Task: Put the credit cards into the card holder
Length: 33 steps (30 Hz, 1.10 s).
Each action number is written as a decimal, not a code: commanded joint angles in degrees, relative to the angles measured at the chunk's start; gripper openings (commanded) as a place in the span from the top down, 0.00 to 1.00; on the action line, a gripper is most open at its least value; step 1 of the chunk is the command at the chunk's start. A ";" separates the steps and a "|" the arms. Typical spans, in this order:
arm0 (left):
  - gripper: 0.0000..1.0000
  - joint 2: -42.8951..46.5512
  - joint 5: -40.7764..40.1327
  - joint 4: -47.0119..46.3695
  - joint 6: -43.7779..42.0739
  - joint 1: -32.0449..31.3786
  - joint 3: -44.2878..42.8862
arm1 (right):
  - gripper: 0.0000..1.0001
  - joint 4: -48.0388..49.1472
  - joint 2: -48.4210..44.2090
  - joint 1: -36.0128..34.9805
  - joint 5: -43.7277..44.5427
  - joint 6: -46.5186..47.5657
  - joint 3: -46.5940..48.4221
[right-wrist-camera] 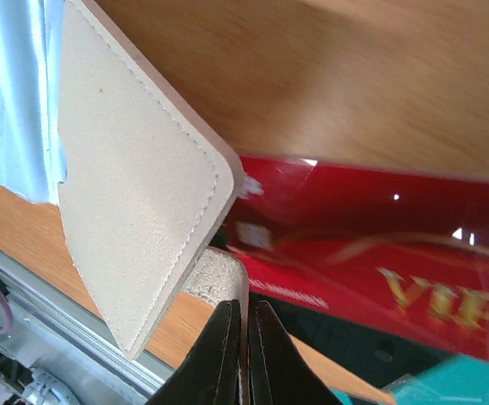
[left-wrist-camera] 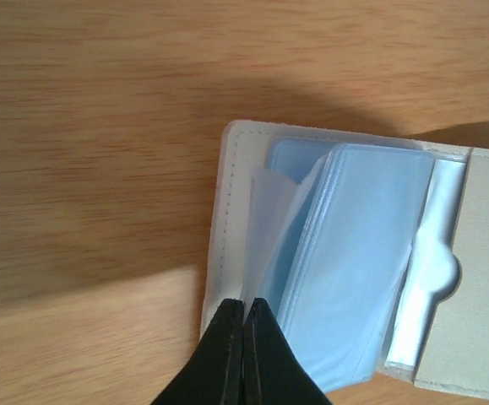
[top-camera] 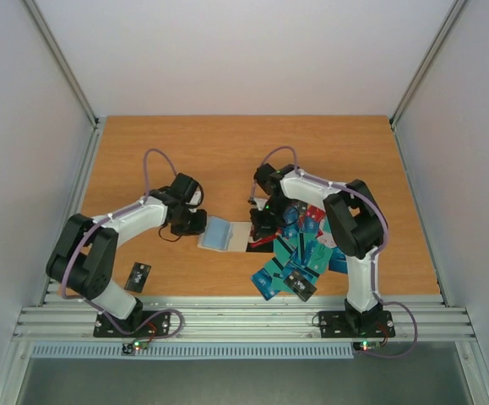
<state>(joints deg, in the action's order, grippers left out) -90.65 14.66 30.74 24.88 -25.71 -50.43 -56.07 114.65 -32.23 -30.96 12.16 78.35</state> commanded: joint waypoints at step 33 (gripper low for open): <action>0.60 -7.71 11.53 1.59 -5.47 -6.93 -9.94 | 0.78 0.99 1.83 -2.31 -4.57 -3.80 6.89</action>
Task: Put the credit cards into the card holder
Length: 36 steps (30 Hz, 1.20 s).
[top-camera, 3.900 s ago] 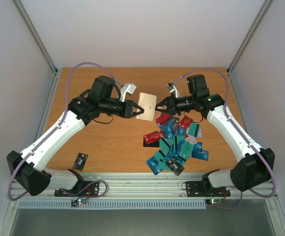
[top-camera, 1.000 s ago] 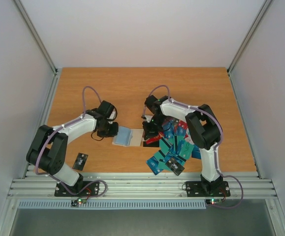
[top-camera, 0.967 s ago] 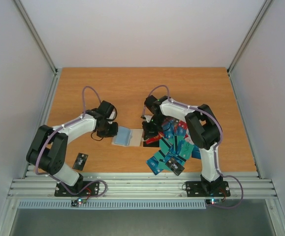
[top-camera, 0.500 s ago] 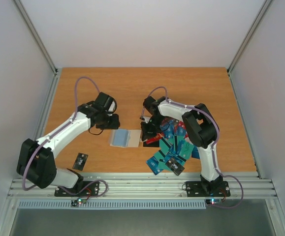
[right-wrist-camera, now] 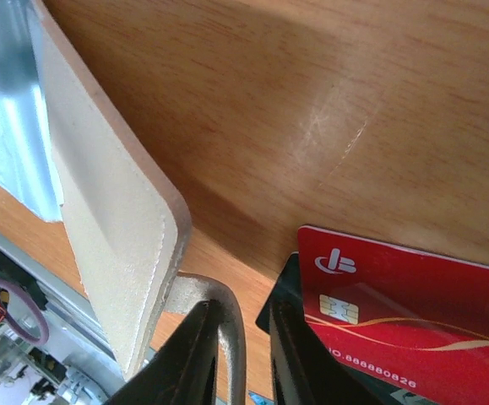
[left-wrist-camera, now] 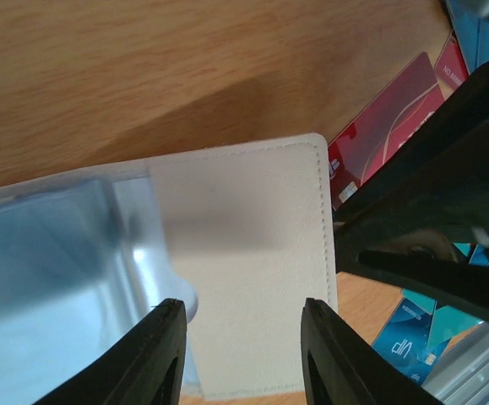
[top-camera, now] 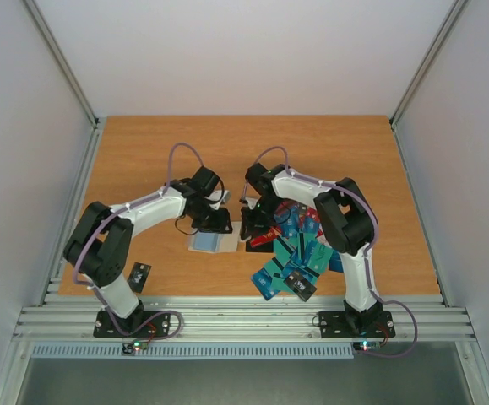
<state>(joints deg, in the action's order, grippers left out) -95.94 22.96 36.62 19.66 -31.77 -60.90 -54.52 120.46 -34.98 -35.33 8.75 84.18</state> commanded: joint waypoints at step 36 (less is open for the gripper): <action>0.64 -0.23 13.30 1.34 -7.95 -4.51 -8.69 | 0.06 -16.67 -44.83 16.43 2.47 -15.75 -33.03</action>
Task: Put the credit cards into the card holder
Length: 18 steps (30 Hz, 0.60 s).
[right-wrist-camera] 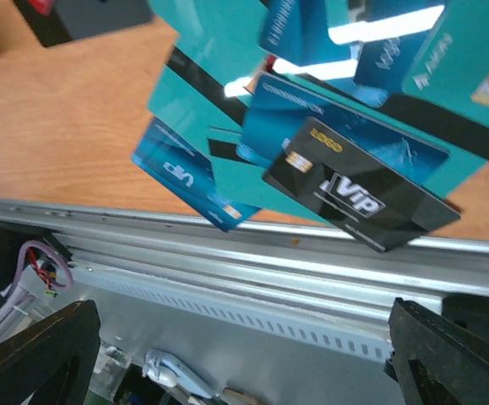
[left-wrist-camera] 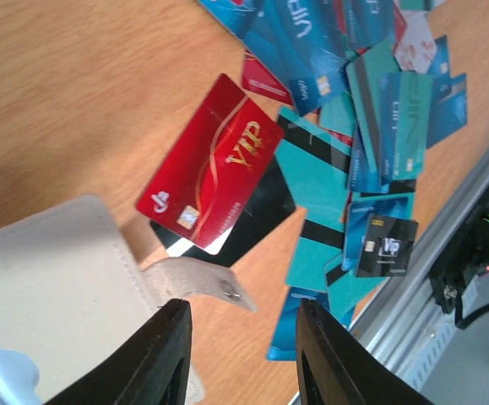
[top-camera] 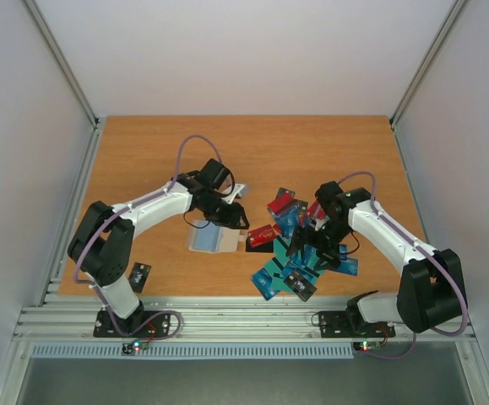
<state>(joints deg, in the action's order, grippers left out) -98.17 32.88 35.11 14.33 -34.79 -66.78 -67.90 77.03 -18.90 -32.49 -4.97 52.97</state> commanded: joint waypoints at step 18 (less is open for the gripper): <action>0.64 -5.83 13.73 3.66 -3.86 -17.57 -8.02 | 0.08 5.15 -9.33 0.26 -2.82 -12.77 -21.31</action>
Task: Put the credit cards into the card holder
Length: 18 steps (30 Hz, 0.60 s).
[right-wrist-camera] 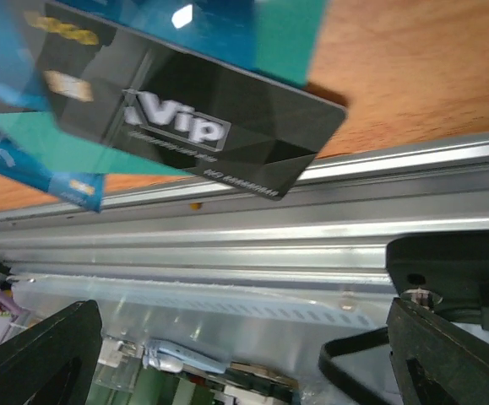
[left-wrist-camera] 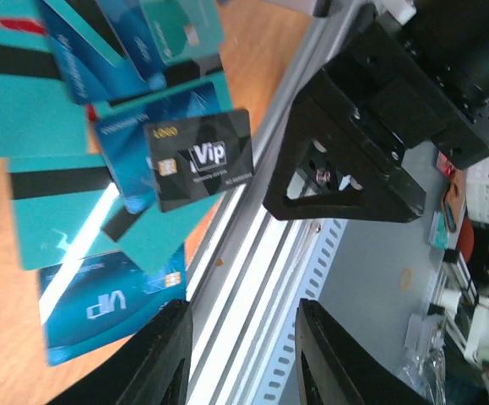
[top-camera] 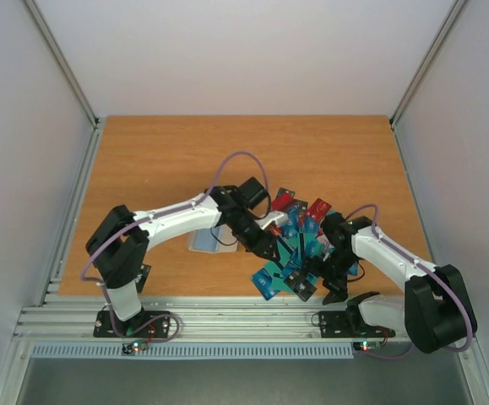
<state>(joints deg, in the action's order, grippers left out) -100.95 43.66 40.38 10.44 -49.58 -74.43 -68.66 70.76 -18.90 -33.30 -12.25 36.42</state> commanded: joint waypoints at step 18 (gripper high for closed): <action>0.67 -18.72 2.02 -3.41 4.07 -8.79 -9.68 | 0.20 20.47 -10.28 0.26 -1.12 -11.23 -14.54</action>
<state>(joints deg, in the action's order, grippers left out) -118.19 46.41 39.40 12.32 -58.22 -82.00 -52.86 62.04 -18.90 -34.11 -21.06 23.35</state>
